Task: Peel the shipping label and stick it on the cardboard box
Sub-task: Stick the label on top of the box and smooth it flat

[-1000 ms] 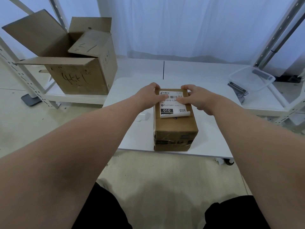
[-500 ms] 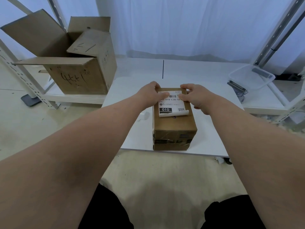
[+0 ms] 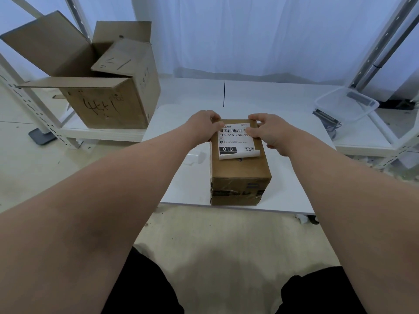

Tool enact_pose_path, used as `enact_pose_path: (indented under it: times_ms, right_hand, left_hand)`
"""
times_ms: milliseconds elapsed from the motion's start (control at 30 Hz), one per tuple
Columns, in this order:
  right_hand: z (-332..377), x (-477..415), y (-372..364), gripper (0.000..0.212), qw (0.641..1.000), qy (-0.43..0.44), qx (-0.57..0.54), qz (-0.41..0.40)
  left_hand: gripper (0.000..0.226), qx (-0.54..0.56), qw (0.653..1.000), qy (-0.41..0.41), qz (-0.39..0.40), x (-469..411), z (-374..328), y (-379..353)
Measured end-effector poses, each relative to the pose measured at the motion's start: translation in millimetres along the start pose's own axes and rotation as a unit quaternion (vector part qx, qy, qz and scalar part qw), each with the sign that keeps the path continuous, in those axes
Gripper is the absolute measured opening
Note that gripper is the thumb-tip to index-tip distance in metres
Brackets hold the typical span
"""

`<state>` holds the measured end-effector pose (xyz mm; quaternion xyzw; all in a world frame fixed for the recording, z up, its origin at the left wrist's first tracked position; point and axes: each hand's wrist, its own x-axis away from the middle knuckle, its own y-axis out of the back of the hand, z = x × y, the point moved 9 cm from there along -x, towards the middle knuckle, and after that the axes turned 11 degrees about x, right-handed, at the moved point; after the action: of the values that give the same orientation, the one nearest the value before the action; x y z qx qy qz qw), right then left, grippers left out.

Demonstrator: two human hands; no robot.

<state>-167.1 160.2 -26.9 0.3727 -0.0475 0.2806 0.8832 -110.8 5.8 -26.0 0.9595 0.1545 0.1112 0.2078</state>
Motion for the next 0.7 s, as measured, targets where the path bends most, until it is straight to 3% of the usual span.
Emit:
enact_pose_path:
  times_ms: [67,133,233,300,367,600,700]
  right_hand:
    - [0,2,0,0.051,1.0,-0.002,0.009,-0.001]
    - [4,3,0,0.056,0.999,0.014,0.043,-0.002]
    - [9,4,-11,0.088,0.987,0.045,0.146,0.052]
    - [9,3,-14,0.095,0.983,0.041,0.161,0.073]
    - [11,0,-14,0.089,0.985,0.04,0.156,0.067]
    - [15,-9,1,0.053,0.978,0.027,0.185,-0.088]
    - [18,-12,-8,0.076,0.956,0.001,0.285,-0.068]
  left_hand:
    - [0.047,-0.007,1.0,0.008,0.029,1,2,-3]
    - [0.075,-0.001,0.992,0.058,0.108,8,9,-14]
    - [0.098,0.026,0.978,0.103,0.182,15,15,-22]
    - [0.088,0.045,0.979,0.092,0.177,15,13,-20]
    - [0.069,0.062,0.985,0.072,0.146,12,11,-12]
    - [0.036,0.035,0.999,0.007,0.033,6,1,-3]
    - [0.033,0.041,0.999,0.004,0.021,5,2,-2]
